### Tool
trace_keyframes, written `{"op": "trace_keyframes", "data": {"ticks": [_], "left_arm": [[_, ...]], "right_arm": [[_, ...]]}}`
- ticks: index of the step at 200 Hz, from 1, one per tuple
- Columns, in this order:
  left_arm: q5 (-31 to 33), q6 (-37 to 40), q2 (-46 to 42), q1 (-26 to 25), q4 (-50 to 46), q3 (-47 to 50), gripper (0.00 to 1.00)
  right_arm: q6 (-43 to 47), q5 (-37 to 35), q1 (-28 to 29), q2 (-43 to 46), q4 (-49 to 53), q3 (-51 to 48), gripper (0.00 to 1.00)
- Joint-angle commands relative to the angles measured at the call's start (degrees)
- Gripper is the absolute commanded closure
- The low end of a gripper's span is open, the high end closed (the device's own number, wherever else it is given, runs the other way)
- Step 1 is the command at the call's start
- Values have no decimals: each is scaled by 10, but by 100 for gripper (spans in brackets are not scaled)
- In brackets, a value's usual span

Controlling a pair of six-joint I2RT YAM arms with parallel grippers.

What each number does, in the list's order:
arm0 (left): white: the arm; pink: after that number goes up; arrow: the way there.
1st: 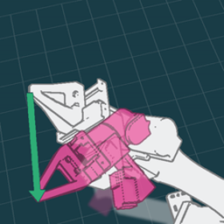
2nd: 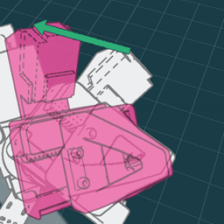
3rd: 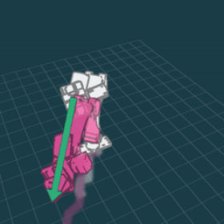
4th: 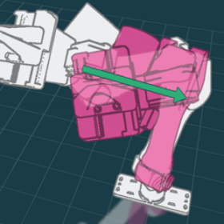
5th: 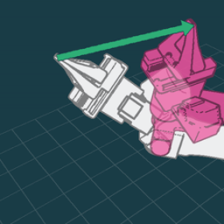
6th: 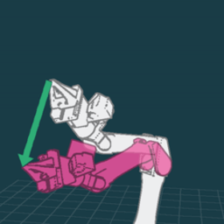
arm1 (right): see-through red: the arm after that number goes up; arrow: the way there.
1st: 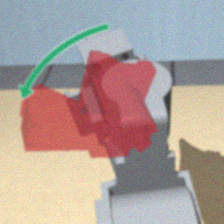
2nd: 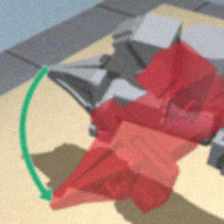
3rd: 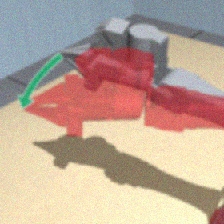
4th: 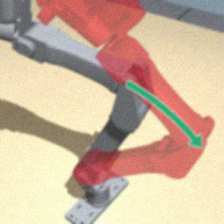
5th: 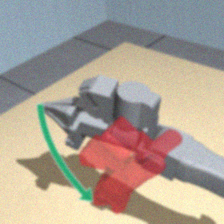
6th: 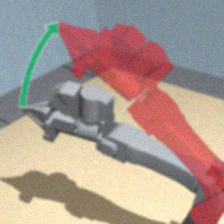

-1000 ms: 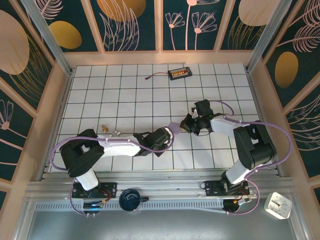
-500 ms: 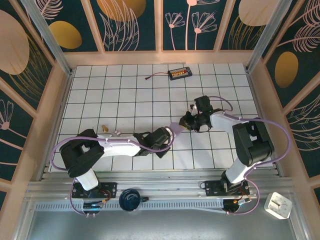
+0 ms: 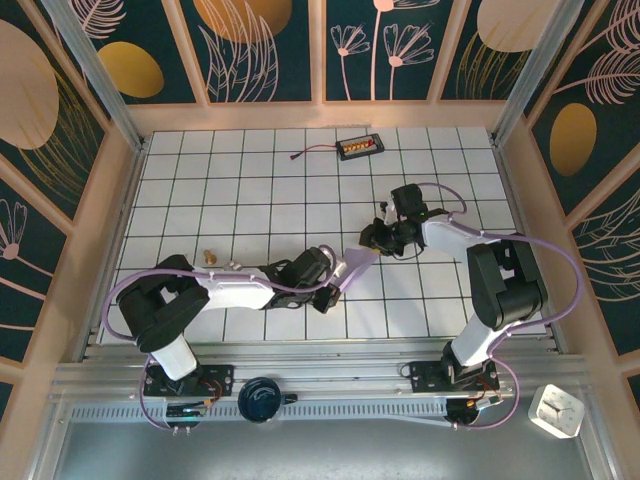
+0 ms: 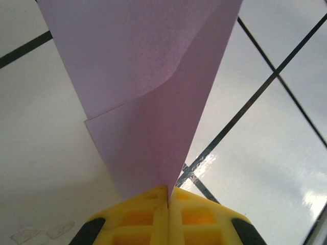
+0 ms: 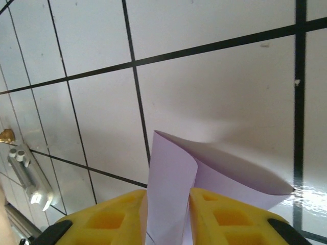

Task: Fold a paper plane with a square sheet of paper (pick it up from the middle)
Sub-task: Fold the wing for the fifth time at the center of the table.

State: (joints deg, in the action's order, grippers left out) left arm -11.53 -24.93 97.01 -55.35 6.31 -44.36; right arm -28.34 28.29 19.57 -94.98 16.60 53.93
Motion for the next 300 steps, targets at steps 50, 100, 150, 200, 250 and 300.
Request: {"op": "trace_keyframes", "data": {"ticks": [50, 100, 150, 200, 250, 300], "left_arm": [[-99, -102, -2, 20, 98, 40, 100], [-139, -144, 8, 28, 145, 52, 100], [-170, -159, 43, 35, 173, 56, 100], [-188, -164, 59, 36, 174, 52, 100], [-207, -186, 71, 41, 193, 58, 100], [-231, -220, 84, 45, 222, 58, 100]], "right_arm": [[59, -68, -5, 58, 65, 31, 67], [79, -90, -5, 112, 68, 9, 63], [78, -70, -5, 157, 42, -40, 61], [70, -80, -4, 184, 34, -77, 60], [69, -72, 3, 183, 23, -91, 61], [92, -66, 7, 198, 24, -100, 61]]}}
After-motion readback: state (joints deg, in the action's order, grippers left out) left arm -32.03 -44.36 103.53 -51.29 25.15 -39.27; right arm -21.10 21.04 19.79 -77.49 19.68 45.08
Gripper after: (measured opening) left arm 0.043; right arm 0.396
